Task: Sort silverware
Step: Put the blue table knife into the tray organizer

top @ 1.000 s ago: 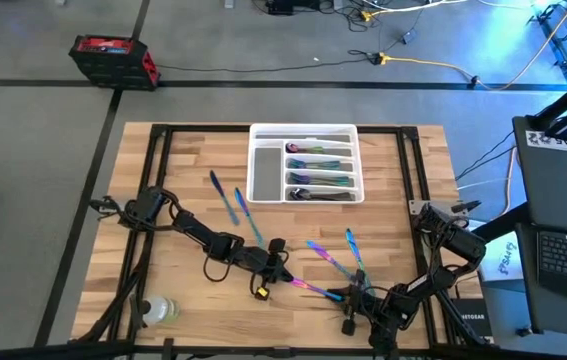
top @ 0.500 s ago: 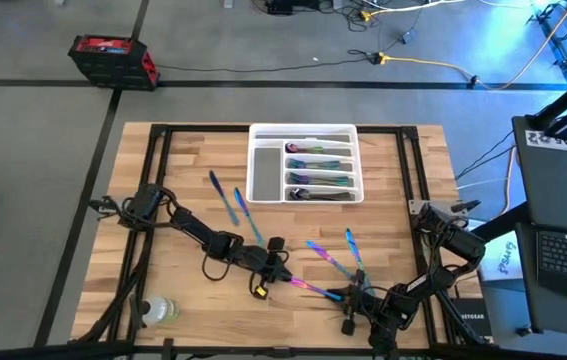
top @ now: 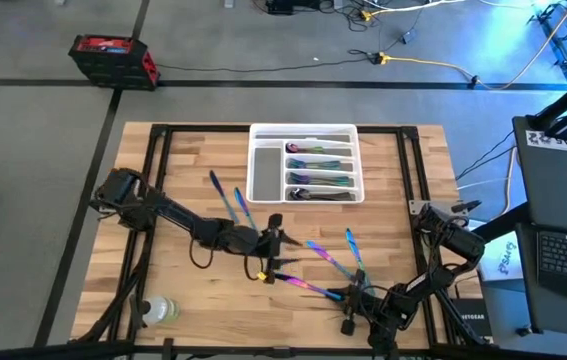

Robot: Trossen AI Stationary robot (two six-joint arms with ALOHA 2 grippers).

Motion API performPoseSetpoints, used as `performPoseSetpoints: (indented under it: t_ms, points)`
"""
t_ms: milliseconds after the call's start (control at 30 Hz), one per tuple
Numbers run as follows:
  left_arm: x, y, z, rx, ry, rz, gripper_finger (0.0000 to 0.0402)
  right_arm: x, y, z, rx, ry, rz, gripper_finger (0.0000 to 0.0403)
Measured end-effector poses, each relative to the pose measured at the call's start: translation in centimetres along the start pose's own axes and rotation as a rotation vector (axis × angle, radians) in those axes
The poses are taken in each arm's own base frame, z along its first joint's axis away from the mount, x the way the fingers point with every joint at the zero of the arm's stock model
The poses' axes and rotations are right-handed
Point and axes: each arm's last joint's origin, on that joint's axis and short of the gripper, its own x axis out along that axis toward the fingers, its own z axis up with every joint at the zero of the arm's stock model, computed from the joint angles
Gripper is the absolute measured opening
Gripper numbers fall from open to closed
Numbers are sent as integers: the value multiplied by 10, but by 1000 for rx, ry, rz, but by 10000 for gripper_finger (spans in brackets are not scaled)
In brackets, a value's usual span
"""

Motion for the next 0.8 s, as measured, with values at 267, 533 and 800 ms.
performPoseSetpoints:
  t_ms: [267,533,800]
  points:
    - [-19,11,35,86,-94,101,171,-3,2,8,-11,-11,12,49]
    - [-27,15,45,119,-90,139,171,-6,3,19,-19,-40,12,49]
    - [-35,20,63,87,-211,191,171,-11,-1,34,-81,-47,-10,49]
